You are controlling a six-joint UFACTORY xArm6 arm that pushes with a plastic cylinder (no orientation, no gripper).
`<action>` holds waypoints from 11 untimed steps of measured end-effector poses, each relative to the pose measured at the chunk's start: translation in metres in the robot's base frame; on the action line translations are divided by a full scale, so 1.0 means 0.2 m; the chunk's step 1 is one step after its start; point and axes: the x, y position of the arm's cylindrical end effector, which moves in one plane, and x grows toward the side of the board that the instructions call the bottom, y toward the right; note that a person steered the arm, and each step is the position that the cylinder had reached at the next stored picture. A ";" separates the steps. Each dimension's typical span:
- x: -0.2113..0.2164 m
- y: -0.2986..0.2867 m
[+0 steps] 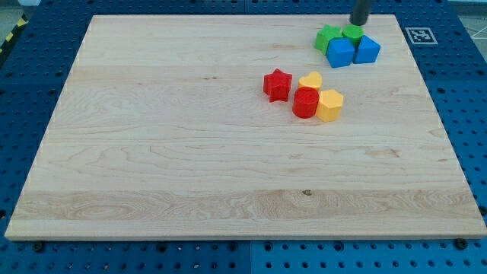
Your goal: Push the green star along with blue cube towards down
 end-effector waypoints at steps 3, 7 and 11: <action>0.12 -0.12; 0.15 -0.37; 0.13 -0.40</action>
